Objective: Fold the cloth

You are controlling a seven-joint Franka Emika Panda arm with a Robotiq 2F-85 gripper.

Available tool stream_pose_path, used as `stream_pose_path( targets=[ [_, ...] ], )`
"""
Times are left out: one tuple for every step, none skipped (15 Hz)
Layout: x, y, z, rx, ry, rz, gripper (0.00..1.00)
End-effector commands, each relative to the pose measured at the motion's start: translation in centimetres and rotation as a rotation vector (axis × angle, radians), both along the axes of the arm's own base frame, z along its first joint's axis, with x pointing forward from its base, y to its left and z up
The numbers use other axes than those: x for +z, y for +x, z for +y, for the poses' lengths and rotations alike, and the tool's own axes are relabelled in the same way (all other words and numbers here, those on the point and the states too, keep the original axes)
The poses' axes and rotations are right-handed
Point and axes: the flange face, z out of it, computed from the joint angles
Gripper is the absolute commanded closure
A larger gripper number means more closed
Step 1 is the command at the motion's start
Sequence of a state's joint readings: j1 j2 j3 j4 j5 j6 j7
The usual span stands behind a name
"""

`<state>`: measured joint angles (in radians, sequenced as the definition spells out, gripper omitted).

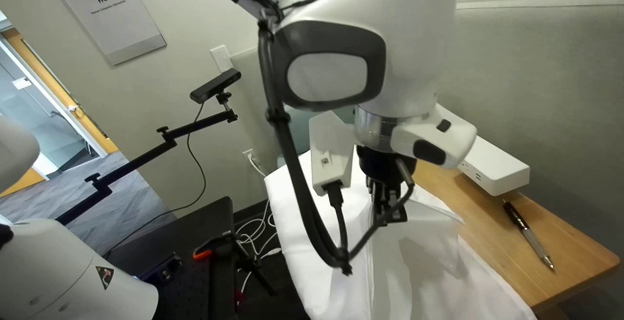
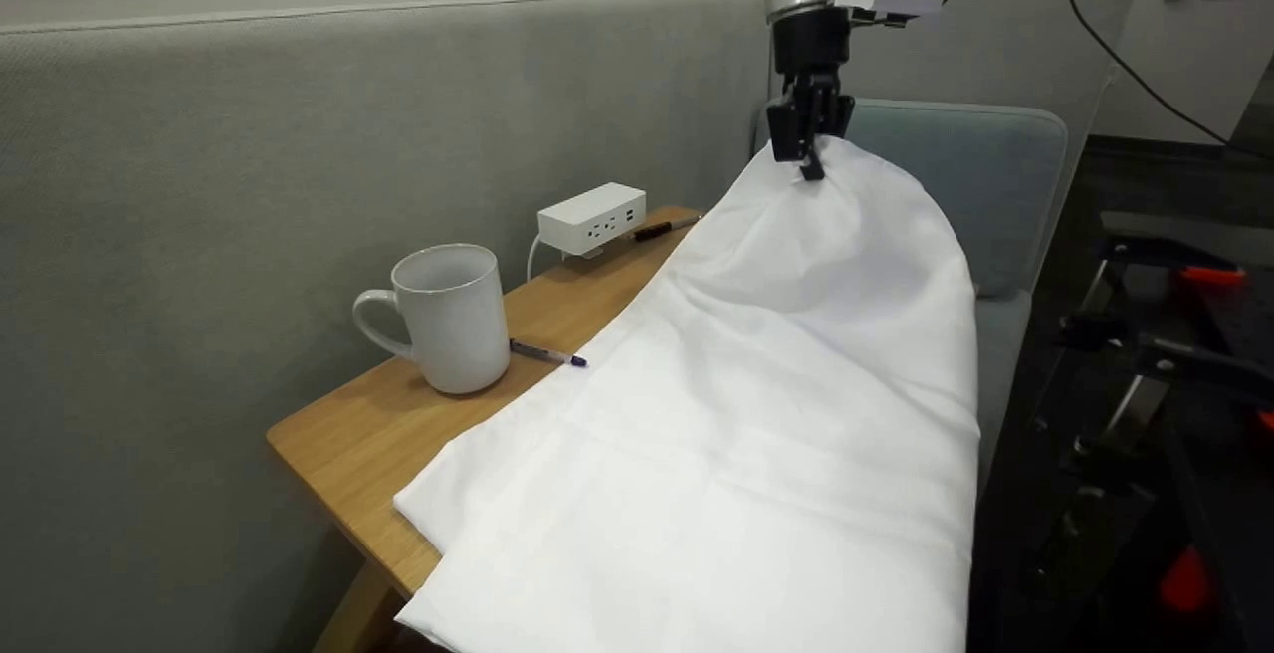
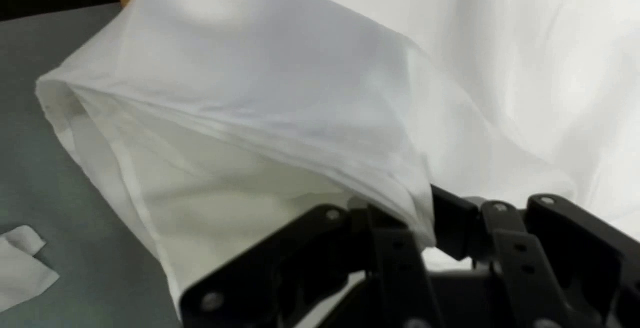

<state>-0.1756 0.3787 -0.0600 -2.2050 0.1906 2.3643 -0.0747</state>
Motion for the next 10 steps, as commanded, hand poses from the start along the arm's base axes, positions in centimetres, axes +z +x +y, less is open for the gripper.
stream_pose_path(
  targets=[
    [3.2,-1.8,2.9,0.016,-0.083,-0.027,0.98],
    [3.5,-1.8,3.4,0.027,-0.09,-0.024,0.98],
    [2.1,-0.5,2.5,0.026,-0.058,-0.005,0.93],
    [2.6,-0.7,3.1,0.032,-0.067,-0.008,0.93],
    [2.9,-0.9,3.4,0.037,-0.069,-0.01,0.93],
    [3.0,-1.0,3.5,0.039,-0.069,-0.011,0.93],
    [3.0,-1.1,3.4,0.037,-0.07,-0.009,0.93],
    [3.0,-1.2,3.3,0.035,-0.07,-0.008,0.98],
    [3.4,-1.3,3.5,0.037,-0.08,-0.015,0.98],
    [4.2,-1.5,3.8,0.031,-0.107,-0.016,0.98]
  ],
)
